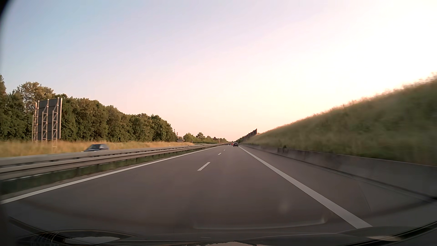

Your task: Follow the waypoints while adhering to traffic rules and regulations

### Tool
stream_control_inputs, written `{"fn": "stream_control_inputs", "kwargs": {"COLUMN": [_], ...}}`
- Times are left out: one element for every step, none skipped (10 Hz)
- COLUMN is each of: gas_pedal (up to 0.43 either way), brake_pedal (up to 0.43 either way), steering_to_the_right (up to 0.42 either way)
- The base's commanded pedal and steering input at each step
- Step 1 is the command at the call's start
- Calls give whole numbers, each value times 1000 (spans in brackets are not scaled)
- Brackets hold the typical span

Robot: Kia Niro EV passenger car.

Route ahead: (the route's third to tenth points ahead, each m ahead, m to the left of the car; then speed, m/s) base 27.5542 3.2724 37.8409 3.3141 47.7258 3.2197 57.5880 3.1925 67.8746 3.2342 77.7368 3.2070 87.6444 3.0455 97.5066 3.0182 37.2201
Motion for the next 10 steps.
{"fn": "stream_control_inputs", "kwargs": {"gas_pedal": [0,20,28,39,39,39,39,47,59,59], "brake_pedal": [18,18,18,12,18,18,18,18,18,18], "steering_to_the_right": [-1,-1,-1,-1,-1,-1,-1,-1,-1,-1]}}
